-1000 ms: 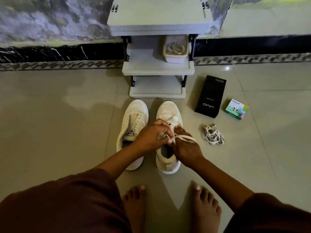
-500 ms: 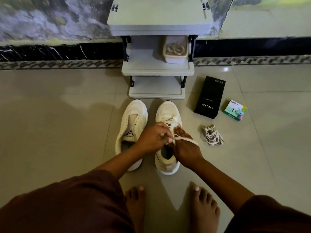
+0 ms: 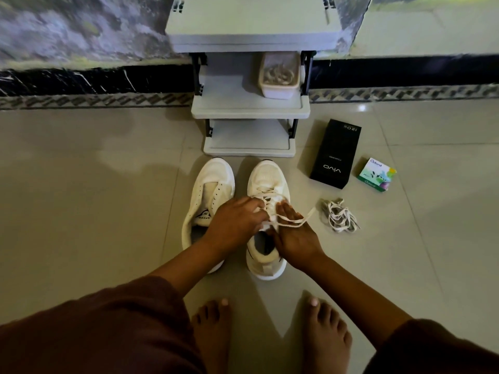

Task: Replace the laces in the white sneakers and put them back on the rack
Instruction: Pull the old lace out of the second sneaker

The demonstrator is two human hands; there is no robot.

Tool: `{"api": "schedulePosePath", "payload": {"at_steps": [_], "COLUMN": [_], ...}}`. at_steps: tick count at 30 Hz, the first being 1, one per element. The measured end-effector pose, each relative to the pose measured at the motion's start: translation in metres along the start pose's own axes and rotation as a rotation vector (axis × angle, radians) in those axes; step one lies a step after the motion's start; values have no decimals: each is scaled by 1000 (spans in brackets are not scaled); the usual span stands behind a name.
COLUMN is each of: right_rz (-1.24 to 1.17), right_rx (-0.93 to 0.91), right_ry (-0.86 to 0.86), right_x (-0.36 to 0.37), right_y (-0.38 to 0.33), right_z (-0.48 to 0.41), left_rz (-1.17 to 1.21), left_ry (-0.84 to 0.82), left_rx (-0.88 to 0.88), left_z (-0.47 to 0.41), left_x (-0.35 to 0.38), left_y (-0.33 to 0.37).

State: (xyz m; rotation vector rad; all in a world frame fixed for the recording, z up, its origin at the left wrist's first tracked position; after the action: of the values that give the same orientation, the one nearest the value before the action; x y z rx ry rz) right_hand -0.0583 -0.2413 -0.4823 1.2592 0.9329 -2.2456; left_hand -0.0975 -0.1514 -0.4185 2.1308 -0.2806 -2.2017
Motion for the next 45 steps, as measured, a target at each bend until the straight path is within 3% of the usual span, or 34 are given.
{"api": "schedulePosePath", "payload": {"at_steps": [4,9,14,16,20,22,26,30,32,38,40,42,44,45], "right_rz": [-23,-42,-56,-53,-66,-66,-72,-50,-23,-32,-32,-77,-105,-91], "right_rx": [15,14,-13,-11,-6,5,11,10,14,25,17,11,2,-6], "right_ry": [-26,1,67,48,38,31,14,20,-10,23,25,31,28,26], "right_x": [-2,1,-4,-4,-5,-4,-5,-7,-4,-2,-2,-4,-2,-1], "right_y": [0,3,1,-1,-1,0,-2,-2,-2,1,1,0,0,0], "right_z": [0,0,1,2,4,3,4,5,3,1,1,2,3,4], "left_rz": [-77,493,827,681,34,-87,-103,543,804,1141,927,421,105,56], "left_ry": [112,54,9,-40,24,80,100,50,3,-1,-35,-133,-82,-43], "left_rx": [132,-90,-222,-216,-26,52,78,-161,-173,-257,-170,-88,-62,-53], "left_z": [-2,-5,3,3,3,5,0,-1,-1,4,0,-1,3,6], "left_x": [3,1,4,7,-1,1,6,4,4,-7,-12,-3,-1,-1], "left_y": [14,-10,-18,-19,-3,8,16,-9,-2,-9,-5,5,6,5]}}
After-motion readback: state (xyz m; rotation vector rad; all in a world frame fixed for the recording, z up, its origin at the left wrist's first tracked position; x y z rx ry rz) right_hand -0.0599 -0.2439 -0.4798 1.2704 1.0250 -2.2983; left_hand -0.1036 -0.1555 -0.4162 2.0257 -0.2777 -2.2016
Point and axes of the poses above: each hand's wrist, its own z-axis away from the middle knuckle, its own x-axis out of the palm, y = z × x, the point moved 8 cm from there along -z, towards the middle knuckle, and after that the axes turned 5 degrees about -y, right-handed, at the moved point
